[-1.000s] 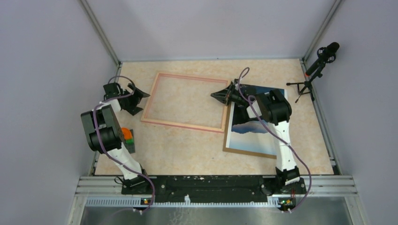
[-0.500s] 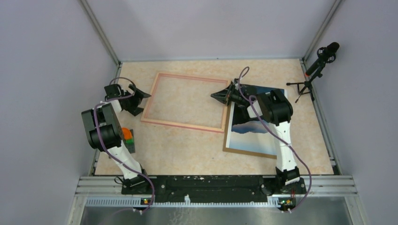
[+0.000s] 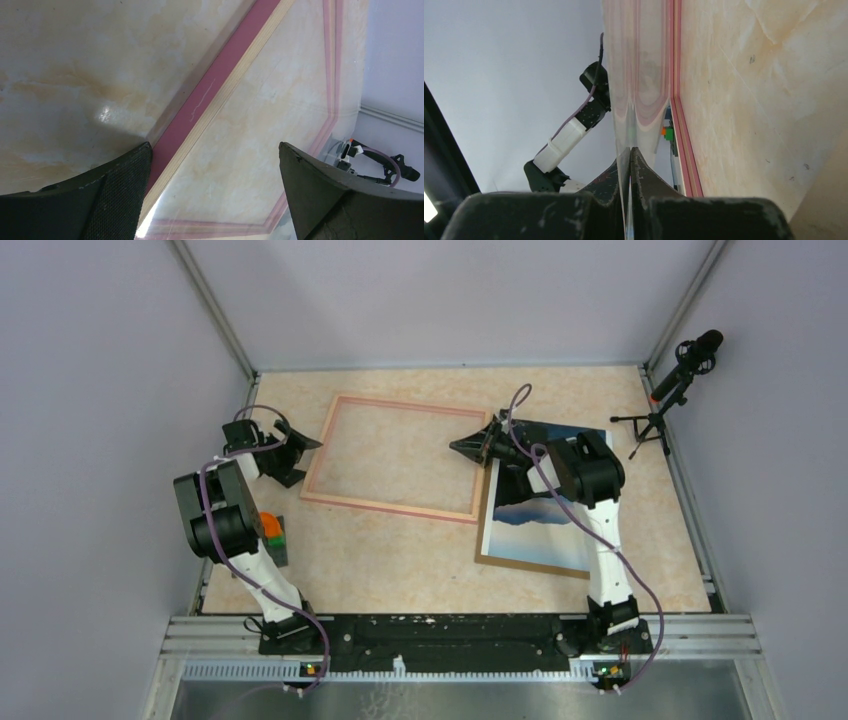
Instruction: Put the photo into the frame
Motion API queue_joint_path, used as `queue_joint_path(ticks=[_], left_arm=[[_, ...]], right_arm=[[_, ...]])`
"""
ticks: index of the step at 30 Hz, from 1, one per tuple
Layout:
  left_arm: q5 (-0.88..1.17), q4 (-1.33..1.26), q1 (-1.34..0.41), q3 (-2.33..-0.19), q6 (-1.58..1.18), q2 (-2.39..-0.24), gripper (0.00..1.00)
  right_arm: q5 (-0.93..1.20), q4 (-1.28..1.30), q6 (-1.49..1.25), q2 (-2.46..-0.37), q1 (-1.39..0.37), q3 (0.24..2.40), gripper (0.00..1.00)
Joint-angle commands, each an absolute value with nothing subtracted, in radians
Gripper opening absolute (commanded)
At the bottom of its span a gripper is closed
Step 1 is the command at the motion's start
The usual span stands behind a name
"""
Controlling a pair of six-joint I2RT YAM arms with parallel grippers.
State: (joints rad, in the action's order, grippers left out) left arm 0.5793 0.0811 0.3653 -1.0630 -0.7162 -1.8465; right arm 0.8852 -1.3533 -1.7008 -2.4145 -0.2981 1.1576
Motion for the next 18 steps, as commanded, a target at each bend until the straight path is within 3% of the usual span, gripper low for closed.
queue_joint_path(ticks=[1, 18], left_arm=[[0.590, 0.046, 0.371, -1.051, -0.720, -1.830, 0.99], [0.591, 0.043, 0.373, -1.046, -0.718, -1.819, 0.99]], right_arm=[[0.892, -1.401, -1.677, -2.344, -0.293, 1.152, 0.00], [0.914, -1.306, -1.594, -2.344, -0.281, 1.179, 0.00]])
